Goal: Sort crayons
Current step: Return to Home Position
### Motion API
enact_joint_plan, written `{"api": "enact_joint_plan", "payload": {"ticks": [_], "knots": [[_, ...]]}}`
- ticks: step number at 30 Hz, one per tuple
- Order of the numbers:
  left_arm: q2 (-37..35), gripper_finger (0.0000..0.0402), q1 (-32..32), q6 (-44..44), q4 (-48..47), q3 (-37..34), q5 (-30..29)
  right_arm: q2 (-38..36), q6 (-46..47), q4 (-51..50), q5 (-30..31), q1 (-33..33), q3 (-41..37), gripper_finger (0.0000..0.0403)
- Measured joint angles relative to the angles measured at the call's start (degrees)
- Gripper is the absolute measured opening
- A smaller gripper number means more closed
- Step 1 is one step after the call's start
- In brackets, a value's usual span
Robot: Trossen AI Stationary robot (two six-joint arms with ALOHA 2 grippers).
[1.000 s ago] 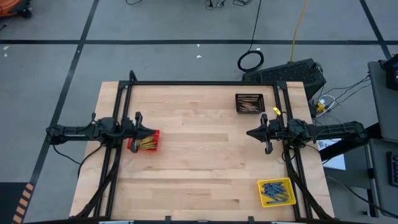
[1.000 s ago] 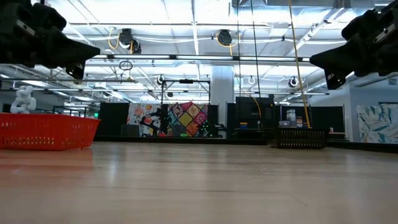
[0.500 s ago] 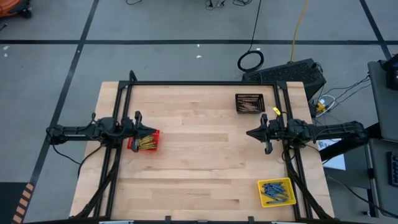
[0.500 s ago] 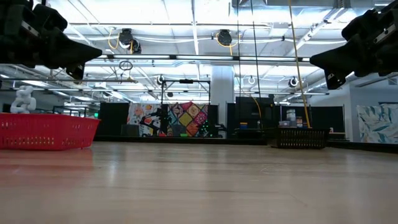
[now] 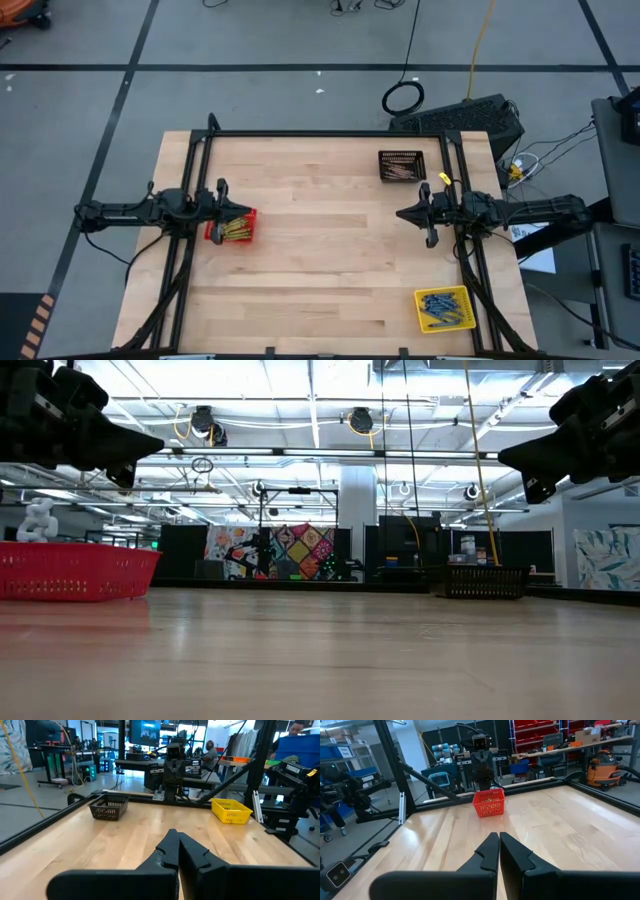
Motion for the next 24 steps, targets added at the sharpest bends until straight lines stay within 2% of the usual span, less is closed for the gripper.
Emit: {"api": "enact_joint_plan", "payload": {"ticks": [9, 20, 24], "knots": [[0.0, 0.0000, 0.0, 0.0, 0.0, 0.0, 0.0, -0.7, 0.0, -0.5, 0.0, 0.0, 0.0, 0.0000], [0.0, 0.0000, 0.0, 0.0, 0.0, 0.0, -0.1, -10.2, 0.0, -0.8, -0.1, -1.3, 0.1, 0.0000], [0.0, 0.0000, 0.0, 0.0, 0.0, 0.0, -0.1, -10.2, -7.3, -1.2, 0.1, -1.9, 0.9, 0.0000]]}}
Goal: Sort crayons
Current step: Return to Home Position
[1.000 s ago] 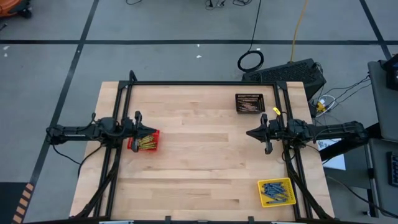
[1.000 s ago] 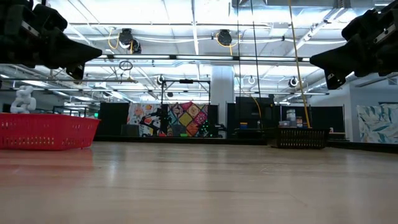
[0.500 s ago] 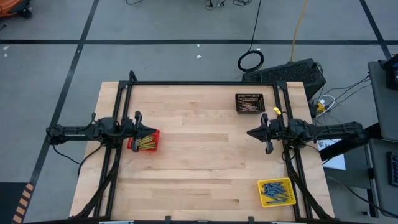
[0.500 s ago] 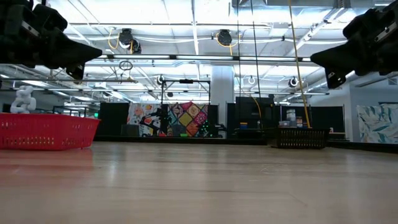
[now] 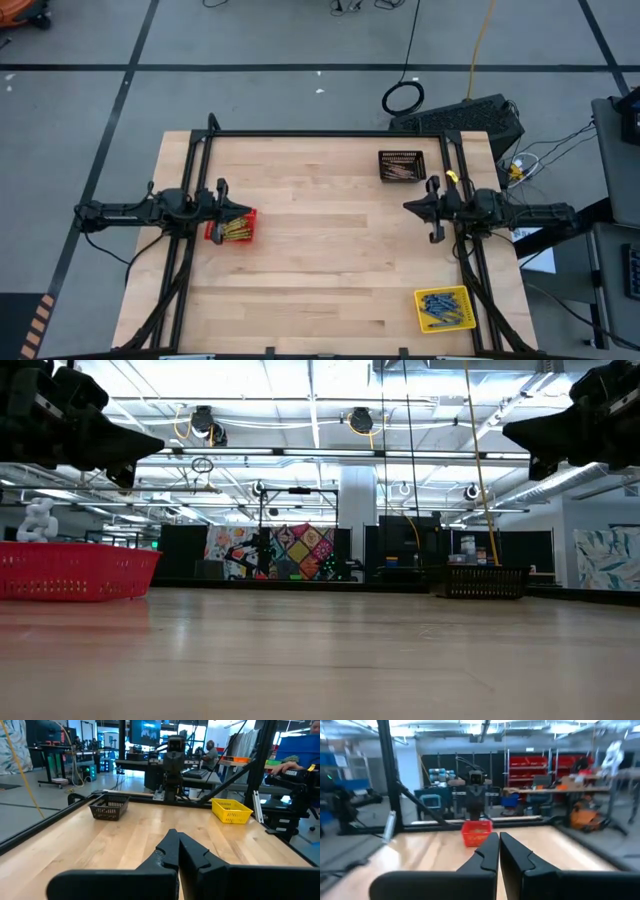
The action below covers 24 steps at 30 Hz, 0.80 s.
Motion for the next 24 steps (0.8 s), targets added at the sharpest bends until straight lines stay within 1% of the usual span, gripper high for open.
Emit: {"api": "enact_joint_plan", "payload": {"ticks": [3, 7, 10, 13, 21, 24], "knots": [[0.0, 0.0000, 0.0, 0.0, 0.0, 0.0, 0.0, 0.0, -5.8, 0.2, 0.3, 0.0, 0.0, 0.0000], [0.0, 0.0000, 0.0, 0.0, 0.0, 0.0, 0.0, 0.0, -11.6, -3.0, 0.5, 0.0, 0.0, 0.0000], [0.0, 0.0000, 0.0, 0.0, 0.0, 0.0, 0.0, -0.1, -11.7, -7.6, 3.6, 0.0, 0.0, 0.0000], [0.0, 0.0000, 0.0, 0.0, 0.0, 0.0, 0.0, -0.1, -11.0, -7.6, 6.0, -0.1, 0.0, 0.0000], [0.0, 0.0000, 0.0, 0.0, 0.0, 0.0, 0.0, -0.1, -13.7, -7.9, 5.9, -0.7, 0.0, 0.0000], [0.0, 0.0000, 0.0, 0.0, 0.0, 0.0, 0.0, 0.4, -13.7, -6.4, 6.0, -0.7, 0.0, 0.0000]]}}
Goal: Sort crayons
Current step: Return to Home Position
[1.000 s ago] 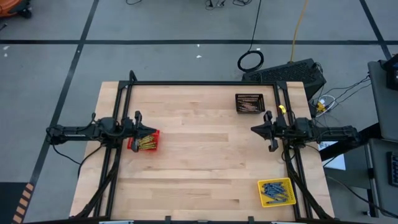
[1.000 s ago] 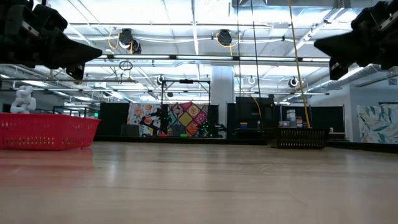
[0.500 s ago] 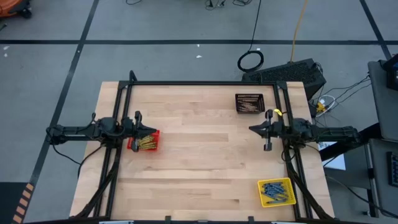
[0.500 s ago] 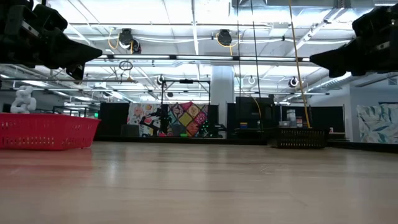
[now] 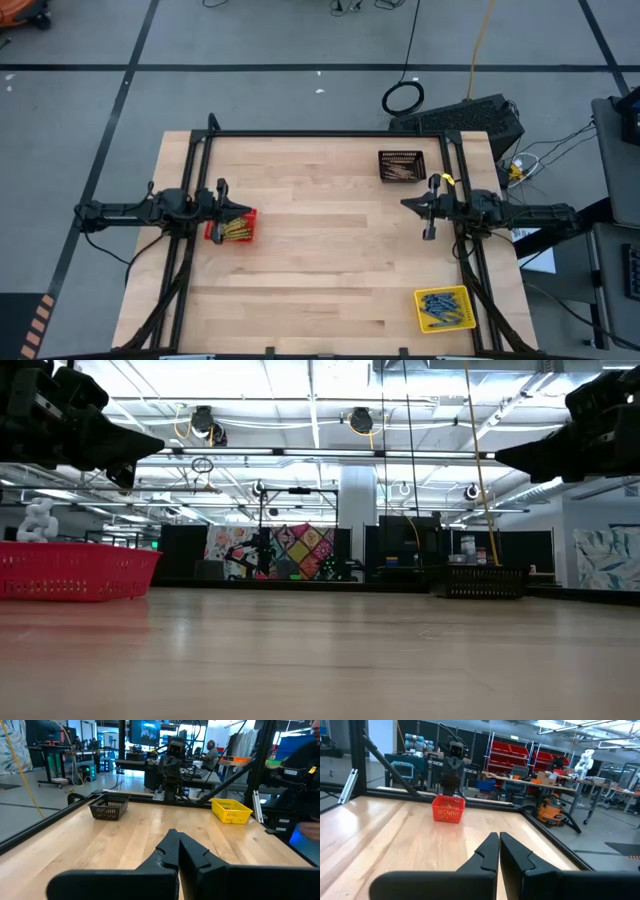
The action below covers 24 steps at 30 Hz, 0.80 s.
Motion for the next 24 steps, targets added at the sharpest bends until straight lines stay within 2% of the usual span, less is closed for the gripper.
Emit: {"api": "enact_joint_plan", "payload": {"ticks": [24], "knots": [[0.0, 0.0000, 0.0, 0.0, 0.0, 0.0, 0.0, 0.2, 0.0, 1.2, 0.0, 0.0, 0.0, 0.0000]]}}
